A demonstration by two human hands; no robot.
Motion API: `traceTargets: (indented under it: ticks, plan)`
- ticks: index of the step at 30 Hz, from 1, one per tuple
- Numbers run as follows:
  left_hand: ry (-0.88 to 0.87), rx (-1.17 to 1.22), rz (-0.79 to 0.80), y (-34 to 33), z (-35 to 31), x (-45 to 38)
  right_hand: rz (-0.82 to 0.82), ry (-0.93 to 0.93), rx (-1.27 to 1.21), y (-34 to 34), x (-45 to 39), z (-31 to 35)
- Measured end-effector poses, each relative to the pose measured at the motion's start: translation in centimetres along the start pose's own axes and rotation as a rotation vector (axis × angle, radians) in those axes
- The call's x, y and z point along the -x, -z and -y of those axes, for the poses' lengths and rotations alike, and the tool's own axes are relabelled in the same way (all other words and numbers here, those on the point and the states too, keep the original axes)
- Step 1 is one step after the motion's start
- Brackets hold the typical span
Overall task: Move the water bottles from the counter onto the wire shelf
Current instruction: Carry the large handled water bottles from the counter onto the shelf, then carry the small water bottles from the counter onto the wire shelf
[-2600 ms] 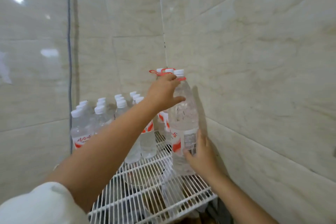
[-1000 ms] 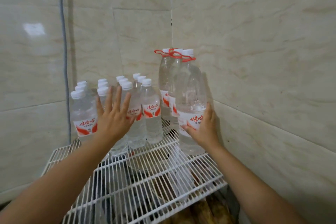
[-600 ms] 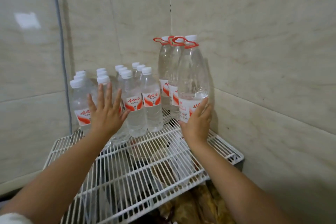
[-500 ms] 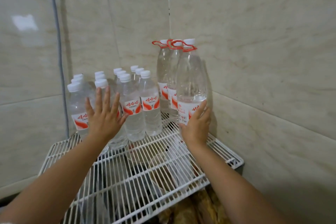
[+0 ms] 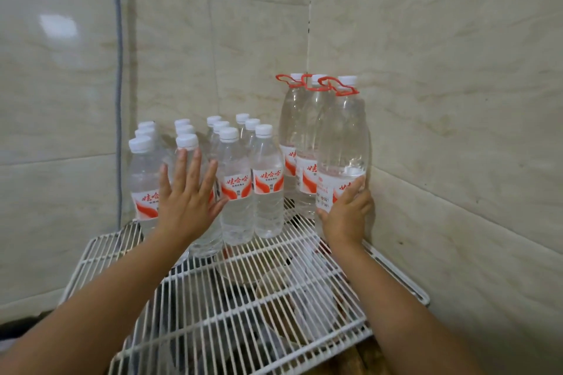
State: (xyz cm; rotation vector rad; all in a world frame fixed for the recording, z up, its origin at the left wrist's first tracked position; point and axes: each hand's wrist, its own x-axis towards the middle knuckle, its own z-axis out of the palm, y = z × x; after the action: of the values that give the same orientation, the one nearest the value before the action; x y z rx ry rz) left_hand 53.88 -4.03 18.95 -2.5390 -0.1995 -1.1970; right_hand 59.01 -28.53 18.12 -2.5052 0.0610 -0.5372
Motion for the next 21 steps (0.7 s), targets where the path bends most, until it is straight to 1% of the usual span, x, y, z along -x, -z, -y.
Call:
traceTargets:
  ticks: [6,8,11,12,13,15,16,18,21]
  plan:
    - [0.055,-0.003,0.031,-0.3,-0.5,0.7,0.054,-0.011,0.074,0.7,0.9,0.0]
    - [0.085,0.032,0.100,0.4,-0.5,0.7,0.064,-0.003,0.127,1.2,1.3,0.2]
    - [0.073,0.079,0.239,2.1,-0.3,1.1,0.074,0.003,0.120,2.3,1.9,0.4]
    - [0.080,0.088,0.261,2.8,-0.2,1.4,0.072,0.014,0.120,2.8,2.2,0.3]
    - [0.096,0.089,0.240,3.7,-0.2,1.9,0.071,0.035,0.122,3.4,2.7,0.4]
    - [0.099,0.042,0.163,5.2,-0.1,3.0,0.065,0.109,0.101,4.3,3.7,0.6]
    - [0.102,0.023,0.188,6.3,0.0,4.0,0.076,0.160,0.089,4.8,4.5,0.6]
    - [0.212,0.061,0.342,9.0,0.5,5.8,0.091,0.288,0.093,5.6,6.1,0.8]
    - [0.373,0.127,0.402,12.9,1.6,9.9,0.119,0.446,0.091,6.1,9.3,1.8]
